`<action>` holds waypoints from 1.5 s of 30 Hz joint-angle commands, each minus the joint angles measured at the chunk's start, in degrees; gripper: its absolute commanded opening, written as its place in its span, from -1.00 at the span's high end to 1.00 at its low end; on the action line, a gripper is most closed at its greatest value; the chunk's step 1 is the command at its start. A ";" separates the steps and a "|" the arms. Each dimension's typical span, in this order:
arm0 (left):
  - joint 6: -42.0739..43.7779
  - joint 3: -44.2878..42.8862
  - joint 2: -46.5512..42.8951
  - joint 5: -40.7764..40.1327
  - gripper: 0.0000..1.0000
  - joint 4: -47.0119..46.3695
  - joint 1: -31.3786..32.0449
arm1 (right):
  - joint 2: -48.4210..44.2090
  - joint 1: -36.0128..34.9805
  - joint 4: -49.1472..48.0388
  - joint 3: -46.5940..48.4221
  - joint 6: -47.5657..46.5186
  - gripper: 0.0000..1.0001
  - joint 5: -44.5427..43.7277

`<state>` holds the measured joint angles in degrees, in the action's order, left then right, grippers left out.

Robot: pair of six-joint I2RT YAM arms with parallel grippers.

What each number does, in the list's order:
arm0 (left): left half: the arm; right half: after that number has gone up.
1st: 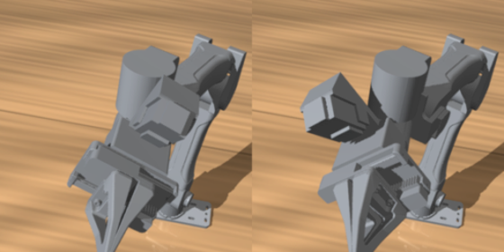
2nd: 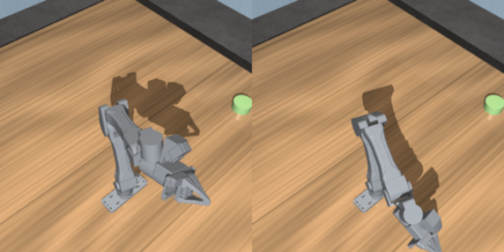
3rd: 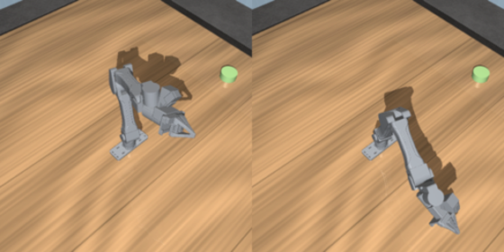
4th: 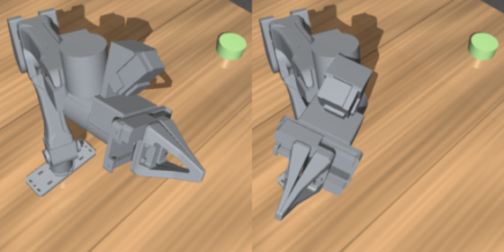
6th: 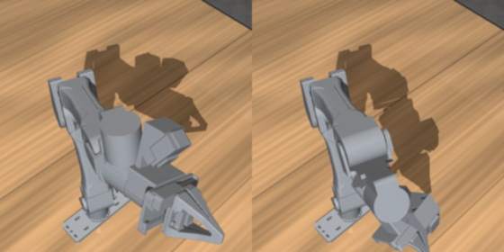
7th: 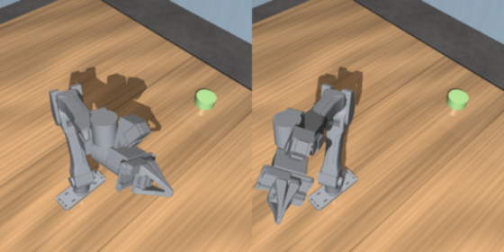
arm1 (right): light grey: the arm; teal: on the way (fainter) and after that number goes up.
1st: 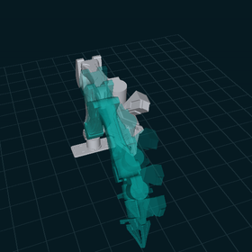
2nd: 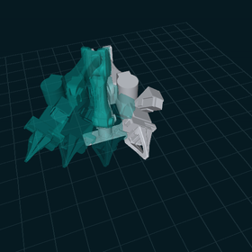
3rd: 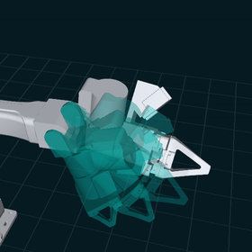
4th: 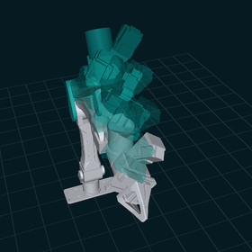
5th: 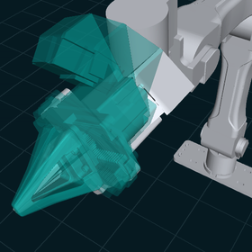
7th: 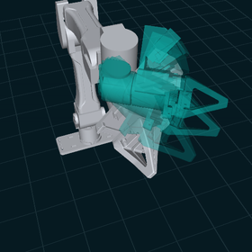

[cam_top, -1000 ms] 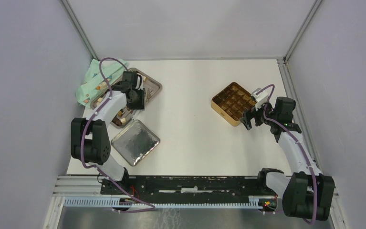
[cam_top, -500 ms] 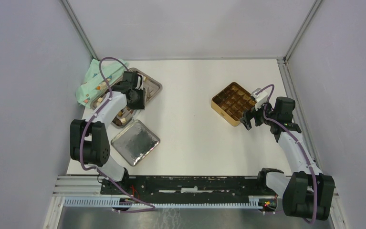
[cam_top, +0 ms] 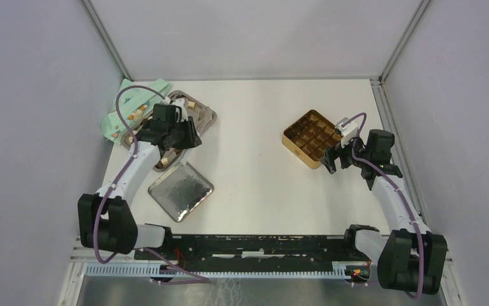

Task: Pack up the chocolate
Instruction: Pick up the fake chocolate from the plate, then pick up the packing box from the center of the board.

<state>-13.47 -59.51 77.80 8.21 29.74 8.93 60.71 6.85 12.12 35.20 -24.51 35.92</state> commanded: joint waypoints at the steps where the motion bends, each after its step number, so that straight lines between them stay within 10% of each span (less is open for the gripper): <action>1: -8.76 3.08 -5.63 14.25 0.97 -10.67 2.10 | -0.20 -0.19 -0.16 0.87 -0.28 -0.96 0.25; 22: -7.30 8.76 -14.23 27.13 0.96 -15.31 5.57 | 16.74 0.88 -8.49 16.52 -10.86 -0.96 7.93; 33: -0.08 13.80 -18.13 23.83 0.97 -14.85 5.57 | 48.13 -1.26 24.39 58.78 -19.39 -0.32 -12.56; 45: 2.40 14.05 -19.03 23.34 0.96 -13.26 5.51 | 59.06 -2.81 33.34 67.63 -21.35 -0.17 -15.20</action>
<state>-14.83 -45.19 60.31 31.40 17.91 14.39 119.02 4.29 40.95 100.18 -44.40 21.98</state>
